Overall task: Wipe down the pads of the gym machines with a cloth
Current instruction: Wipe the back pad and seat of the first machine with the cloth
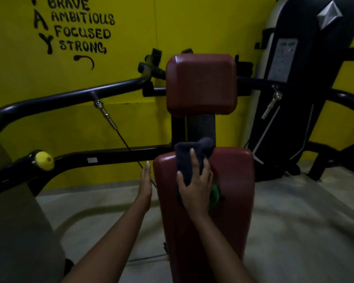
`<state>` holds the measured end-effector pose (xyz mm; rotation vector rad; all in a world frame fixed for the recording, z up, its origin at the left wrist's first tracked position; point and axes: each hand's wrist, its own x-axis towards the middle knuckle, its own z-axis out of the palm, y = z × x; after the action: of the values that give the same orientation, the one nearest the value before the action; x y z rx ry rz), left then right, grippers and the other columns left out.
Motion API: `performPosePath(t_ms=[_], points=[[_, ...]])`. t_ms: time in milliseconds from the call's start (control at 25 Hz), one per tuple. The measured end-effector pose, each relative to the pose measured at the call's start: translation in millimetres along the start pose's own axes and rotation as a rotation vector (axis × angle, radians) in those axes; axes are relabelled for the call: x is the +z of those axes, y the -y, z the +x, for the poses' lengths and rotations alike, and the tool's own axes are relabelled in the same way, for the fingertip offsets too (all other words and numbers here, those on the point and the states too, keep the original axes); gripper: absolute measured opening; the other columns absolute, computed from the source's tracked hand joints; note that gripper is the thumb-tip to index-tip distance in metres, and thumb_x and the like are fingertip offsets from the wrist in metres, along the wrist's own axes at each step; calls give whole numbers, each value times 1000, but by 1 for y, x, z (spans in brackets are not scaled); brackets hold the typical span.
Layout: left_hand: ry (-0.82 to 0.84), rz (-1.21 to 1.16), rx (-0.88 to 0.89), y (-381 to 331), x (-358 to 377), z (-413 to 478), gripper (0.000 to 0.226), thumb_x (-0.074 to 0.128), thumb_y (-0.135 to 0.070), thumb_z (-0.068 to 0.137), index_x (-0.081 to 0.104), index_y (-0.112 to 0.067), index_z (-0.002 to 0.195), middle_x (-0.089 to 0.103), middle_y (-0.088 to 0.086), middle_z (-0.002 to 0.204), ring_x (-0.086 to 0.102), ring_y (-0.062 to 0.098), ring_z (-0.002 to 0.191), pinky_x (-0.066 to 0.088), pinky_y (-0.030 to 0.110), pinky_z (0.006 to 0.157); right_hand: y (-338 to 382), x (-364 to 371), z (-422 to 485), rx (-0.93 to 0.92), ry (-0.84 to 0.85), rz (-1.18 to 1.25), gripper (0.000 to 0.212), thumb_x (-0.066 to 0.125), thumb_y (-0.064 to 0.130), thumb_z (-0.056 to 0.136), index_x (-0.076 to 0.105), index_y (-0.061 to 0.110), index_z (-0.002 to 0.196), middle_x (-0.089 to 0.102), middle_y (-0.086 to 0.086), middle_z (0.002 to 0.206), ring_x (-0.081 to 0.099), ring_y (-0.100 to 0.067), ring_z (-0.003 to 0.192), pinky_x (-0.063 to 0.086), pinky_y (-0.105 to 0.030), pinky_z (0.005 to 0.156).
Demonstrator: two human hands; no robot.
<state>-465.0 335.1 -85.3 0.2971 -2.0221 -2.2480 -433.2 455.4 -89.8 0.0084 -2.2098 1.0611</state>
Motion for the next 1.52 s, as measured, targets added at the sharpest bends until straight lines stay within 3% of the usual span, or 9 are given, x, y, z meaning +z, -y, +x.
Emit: performPosePath(t_ms=[120,320,440,640,880,1040,1320,1400,1520], points=[[104,-198,36,8,18,18,48,19,-44,99,53,-17,120,64,-4,108,66,-3,86,51,14,75,-11,44,12,-205,18,-380,64,38,55,84,22,41,144,26,-12,152,29,-36,134,31,-53,102],[-5,-307,-12,50,25,55,93,47,-84,66,52,-20,133,58,6,132,54,21,122,37,45,108,-25,68,17,-418,-40,-594,51,36,54,89,34,44,139,28,-7,152,28,-35,135,26,-53,99],[-201,-133,123,43,32,49,75,37,-72,82,51,-17,131,57,-1,126,54,16,115,41,34,97,-50,51,44,-511,-32,-629,52,41,50,84,39,42,135,28,-4,150,30,-31,132,27,-48,97],[-307,74,267,44,39,43,86,21,-74,72,48,-15,127,63,8,114,59,25,101,47,38,85,-59,35,59,-140,-192,-581,50,37,49,85,44,39,133,33,-7,149,29,-33,127,31,-53,98],[-264,113,229,45,35,46,68,31,-59,84,44,-14,132,58,14,126,56,30,113,43,35,85,-55,50,50,-494,-44,-610,52,39,50,84,40,41,135,28,-3,149,31,-29,128,25,-46,94],[-196,127,196,40,33,42,58,37,-51,93,37,-16,139,53,11,133,52,29,120,43,40,98,-92,7,78,-196,-93,-551,52,35,54,83,44,40,132,31,-4,150,26,-27,130,28,-50,99],[-37,192,156,33,23,23,83,51,-59,85,18,-19,149,32,9,151,36,27,136,34,44,110,-75,17,41,464,-284,-321,58,24,59,88,31,39,142,18,-11,155,24,-41,134,22,-59,101],[14,249,184,33,11,12,89,51,-66,80,18,-23,150,28,7,153,33,26,138,32,44,111,-39,49,18,442,-250,-298,57,25,58,89,30,39,142,20,-12,154,25,-41,133,25,-61,100],[-45,479,446,38,-1,-7,73,50,-48,91,17,-19,149,19,7,156,22,20,143,27,39,114,-23,75,-5,253,-264,-398,53,31,55,89,39,38,138,38,-12,146,33,-33,126,38,-54,92]])
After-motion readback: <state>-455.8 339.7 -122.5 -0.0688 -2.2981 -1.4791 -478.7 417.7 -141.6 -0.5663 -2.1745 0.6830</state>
